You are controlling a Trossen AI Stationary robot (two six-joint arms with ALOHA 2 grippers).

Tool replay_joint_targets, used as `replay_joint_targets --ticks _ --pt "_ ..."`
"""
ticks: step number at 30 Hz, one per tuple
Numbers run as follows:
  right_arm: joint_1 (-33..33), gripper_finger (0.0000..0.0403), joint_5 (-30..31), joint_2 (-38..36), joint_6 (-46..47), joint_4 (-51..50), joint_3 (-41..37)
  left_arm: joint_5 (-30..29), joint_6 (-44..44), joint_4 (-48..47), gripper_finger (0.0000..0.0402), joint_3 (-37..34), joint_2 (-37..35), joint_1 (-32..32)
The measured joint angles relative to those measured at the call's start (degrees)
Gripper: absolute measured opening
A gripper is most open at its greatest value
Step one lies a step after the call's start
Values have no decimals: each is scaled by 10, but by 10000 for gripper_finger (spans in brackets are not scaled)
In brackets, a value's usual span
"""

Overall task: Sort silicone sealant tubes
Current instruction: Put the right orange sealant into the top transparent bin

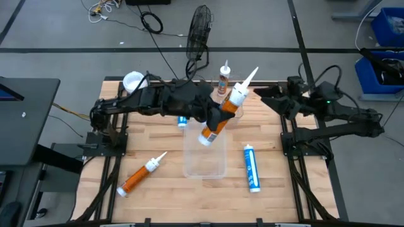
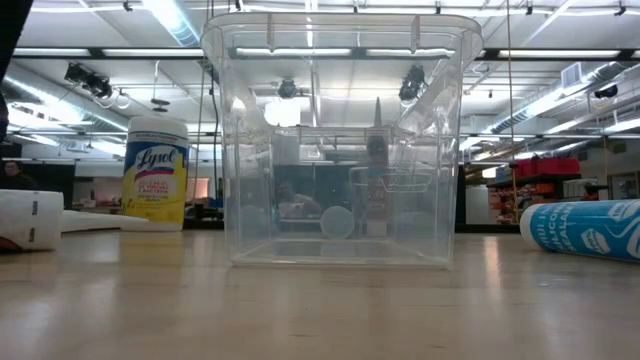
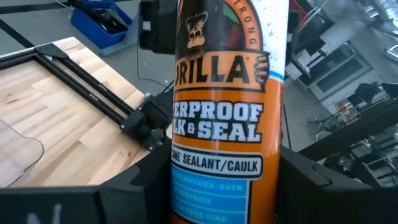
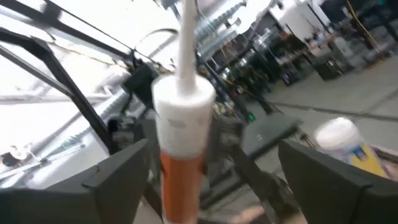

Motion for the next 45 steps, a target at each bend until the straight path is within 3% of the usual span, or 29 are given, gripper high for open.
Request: replay_joint_targets --ticks 13,27,33,43,45 --pt "20 382 -3 102 -3 156 2 0 -11 1 211 0 0 17" --pt "31 378 8 185 -44 138 101 -1 -11 7 211 1 1 20" --pt "31 336 24 186 -49 144 101 -1 -9 8 211 1 1 18" --pt "27 215 29 187 -46 145 101 2 9 8 211 1 1 19" --pt "26 211 28 187 -47 145 101 2 8 8 215 1 1 19"
